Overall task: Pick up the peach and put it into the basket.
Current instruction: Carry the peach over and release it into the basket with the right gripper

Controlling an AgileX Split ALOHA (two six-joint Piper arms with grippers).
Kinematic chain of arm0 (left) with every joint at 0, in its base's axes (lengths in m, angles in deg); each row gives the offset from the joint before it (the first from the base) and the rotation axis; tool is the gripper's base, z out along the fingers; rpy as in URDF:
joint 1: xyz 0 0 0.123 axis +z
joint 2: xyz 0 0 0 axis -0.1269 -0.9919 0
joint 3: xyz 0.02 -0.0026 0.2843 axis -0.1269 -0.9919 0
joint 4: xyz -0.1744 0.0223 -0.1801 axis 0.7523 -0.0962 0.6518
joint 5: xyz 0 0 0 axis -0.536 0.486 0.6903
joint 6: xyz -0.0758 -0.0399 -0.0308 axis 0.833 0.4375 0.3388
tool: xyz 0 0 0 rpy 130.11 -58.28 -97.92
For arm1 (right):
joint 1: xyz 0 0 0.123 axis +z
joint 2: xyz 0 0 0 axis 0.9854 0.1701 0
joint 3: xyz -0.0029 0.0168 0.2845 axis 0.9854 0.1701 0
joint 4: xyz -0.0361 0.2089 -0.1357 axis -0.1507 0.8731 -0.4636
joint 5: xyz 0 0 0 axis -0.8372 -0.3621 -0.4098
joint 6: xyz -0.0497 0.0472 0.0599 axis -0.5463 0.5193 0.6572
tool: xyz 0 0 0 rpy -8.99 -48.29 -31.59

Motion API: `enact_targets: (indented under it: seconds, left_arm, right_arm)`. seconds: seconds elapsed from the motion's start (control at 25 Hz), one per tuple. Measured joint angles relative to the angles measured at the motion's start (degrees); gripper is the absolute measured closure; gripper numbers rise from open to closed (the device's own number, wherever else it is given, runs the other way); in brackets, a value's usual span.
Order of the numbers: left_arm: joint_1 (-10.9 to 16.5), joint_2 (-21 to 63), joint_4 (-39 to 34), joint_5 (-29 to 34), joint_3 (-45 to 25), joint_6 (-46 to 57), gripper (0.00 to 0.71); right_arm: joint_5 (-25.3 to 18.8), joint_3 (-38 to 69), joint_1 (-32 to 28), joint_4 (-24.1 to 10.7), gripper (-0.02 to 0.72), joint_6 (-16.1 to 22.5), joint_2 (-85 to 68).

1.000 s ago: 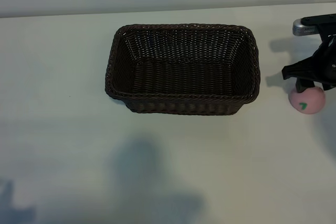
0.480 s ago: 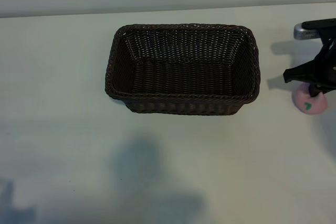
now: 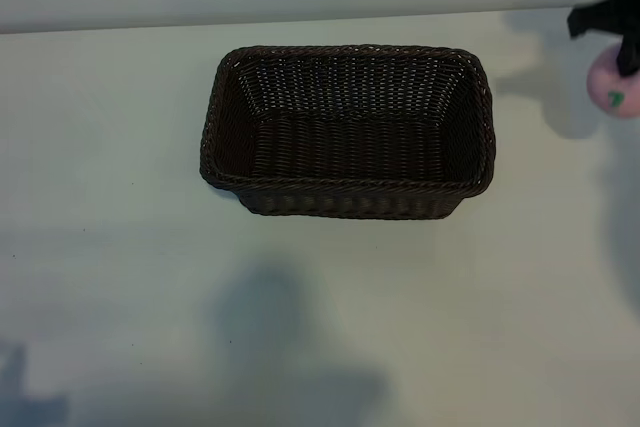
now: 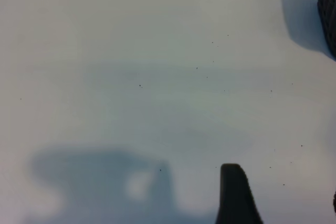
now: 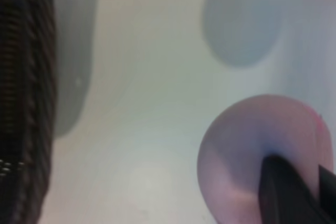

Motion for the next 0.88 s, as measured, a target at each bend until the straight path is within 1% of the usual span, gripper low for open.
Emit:
enact_targets:
  seconds: [0.12,0.2,0.32,0.44,0.56,0.68,0.88]
  left_arm:
    - [0.0,0.0,0.0,0.0,0.0,0.0,0.260]
    - [0.0,0.0,0.0,0.0,0.0,0.0,0.260]
    - [0.0,0.0,0.1,0.0,0.0,0.0,0.260]
    - [0.0,0.0,0.1,0.0,0.0,0.0,0.260]
    - [0.0,0.0,0.1,0.0,0.0,0.0,0.260]
    - [0.0,0.0,0.1,0.0,0.0,-0.2,0.260]
    - [0.0,0.0,0.1,0.0,0.0,-0.2,0.260]
  right_arm:
    - [-2.9,-3.6,0.8,2.0,0.660,-0.5,0.0]
    - [-3.7,-5.0,2.8,3.4,0.660,-1.1,0.0]
    - [-3.4,-5.8,8.0,5.3,0.660,-1.5,0.0]
    - [-2.5,-5.9,14.0,6.0,0.660,-1.0,0.2]
    - [-0.5,-5.9,19.5,6.0,0.660,-0.2,0.7]
    - [2.6,-5.9,23.0,6.1,0.660,0.1,2.4]
    - [9.7,-5.9,25.3,6.2,0.660,0.6,8.4]
